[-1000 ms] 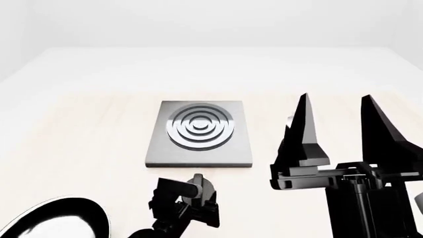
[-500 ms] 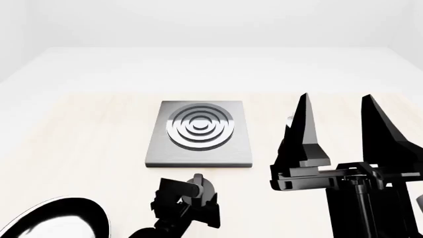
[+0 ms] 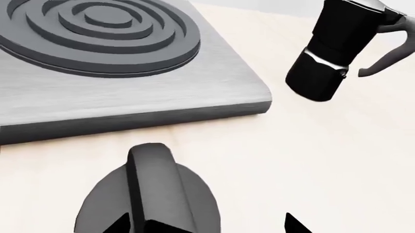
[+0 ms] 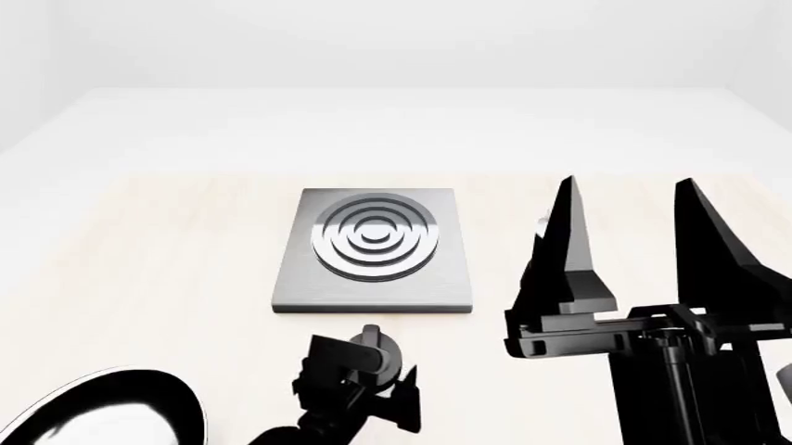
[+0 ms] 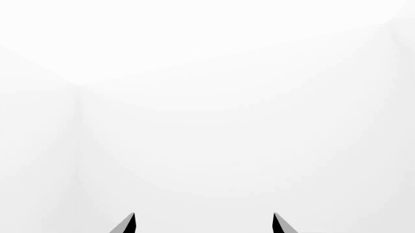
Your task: Turn on the stove and put the moka pot on it.
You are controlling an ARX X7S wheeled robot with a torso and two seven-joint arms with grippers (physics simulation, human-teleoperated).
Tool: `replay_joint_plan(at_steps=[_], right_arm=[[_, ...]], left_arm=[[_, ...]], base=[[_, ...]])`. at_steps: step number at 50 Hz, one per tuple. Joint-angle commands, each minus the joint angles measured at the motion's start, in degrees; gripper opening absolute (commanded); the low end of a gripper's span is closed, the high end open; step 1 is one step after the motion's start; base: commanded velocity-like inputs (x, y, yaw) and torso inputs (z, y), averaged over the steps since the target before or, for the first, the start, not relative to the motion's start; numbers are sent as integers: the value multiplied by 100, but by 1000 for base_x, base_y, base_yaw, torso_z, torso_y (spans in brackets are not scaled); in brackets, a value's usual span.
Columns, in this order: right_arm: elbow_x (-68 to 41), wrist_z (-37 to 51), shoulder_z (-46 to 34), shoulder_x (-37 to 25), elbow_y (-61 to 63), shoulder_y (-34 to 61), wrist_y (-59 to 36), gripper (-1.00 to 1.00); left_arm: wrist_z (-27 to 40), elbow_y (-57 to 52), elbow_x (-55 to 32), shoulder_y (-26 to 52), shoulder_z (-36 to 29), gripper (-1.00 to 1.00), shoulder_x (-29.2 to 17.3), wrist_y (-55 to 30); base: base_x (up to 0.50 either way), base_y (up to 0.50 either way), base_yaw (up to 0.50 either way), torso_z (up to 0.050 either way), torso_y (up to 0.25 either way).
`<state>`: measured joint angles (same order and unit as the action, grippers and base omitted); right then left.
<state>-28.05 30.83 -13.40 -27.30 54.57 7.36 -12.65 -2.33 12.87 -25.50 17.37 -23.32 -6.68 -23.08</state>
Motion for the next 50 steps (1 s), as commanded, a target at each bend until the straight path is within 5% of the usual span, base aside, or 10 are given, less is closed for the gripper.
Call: replay_joint_plan(at_steps=[1, 20, 50], right_arm=[[-4, 19, -20, -30, -2, -11, 33, 100], [-201, 161, 4, -109, 80, 183, -152, 100], [-133, 176, -75, -160, 55, 61, 46, 100]], left_arm=[[-51, 130, -54, 26, -91, 100, 28, 50], [-148, 372, -109, 192, -261, 100, 111, 149], [-21, -893, -259, 220, -927, 100, 77, -477]], base=[[0, 0, 0, 0, 0], [0, 0, 0, 0, 0], [0, 0, 0, 0, 0]])
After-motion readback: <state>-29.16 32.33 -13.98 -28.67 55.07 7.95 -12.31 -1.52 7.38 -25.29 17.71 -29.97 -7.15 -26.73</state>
